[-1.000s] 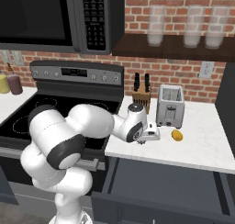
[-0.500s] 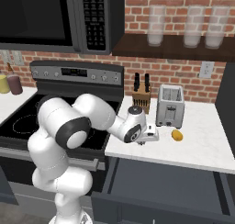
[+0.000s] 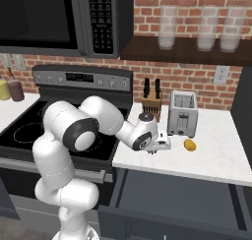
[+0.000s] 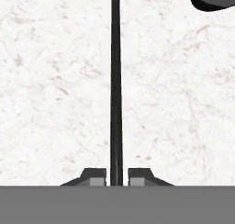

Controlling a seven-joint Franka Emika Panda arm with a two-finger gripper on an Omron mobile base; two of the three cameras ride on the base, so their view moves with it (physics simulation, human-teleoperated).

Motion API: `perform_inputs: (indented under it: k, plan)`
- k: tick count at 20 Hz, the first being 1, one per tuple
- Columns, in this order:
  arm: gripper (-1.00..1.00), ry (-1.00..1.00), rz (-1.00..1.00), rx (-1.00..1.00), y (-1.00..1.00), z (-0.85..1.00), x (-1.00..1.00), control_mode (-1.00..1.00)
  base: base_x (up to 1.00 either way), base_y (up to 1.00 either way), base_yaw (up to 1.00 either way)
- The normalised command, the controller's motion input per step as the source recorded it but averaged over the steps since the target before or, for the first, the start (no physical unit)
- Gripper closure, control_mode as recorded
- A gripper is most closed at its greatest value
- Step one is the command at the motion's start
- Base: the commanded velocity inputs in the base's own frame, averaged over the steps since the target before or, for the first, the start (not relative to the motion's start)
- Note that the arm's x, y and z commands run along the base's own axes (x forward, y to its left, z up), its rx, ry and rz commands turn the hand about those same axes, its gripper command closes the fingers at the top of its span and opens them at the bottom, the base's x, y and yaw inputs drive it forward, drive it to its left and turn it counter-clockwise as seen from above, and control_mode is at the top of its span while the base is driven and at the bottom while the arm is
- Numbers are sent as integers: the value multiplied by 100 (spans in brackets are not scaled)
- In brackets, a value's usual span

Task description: Pick the ladle from the drawer and place it on the counter.

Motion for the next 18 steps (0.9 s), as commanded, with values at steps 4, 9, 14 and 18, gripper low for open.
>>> perform_inputs:
  k: [4,9,14,18]
  plan:
    - [-100,0,0,0,0,0,0,-100,0,0,0]
    - [-100,0,0,0,0,0,0,-100,0,0,0]
    - [-100,-1,-1,-3,0,23,-11,-100,0,0,0]
    - [-100,-10,-7,-7,0,59,-45,-100,0,0,0]
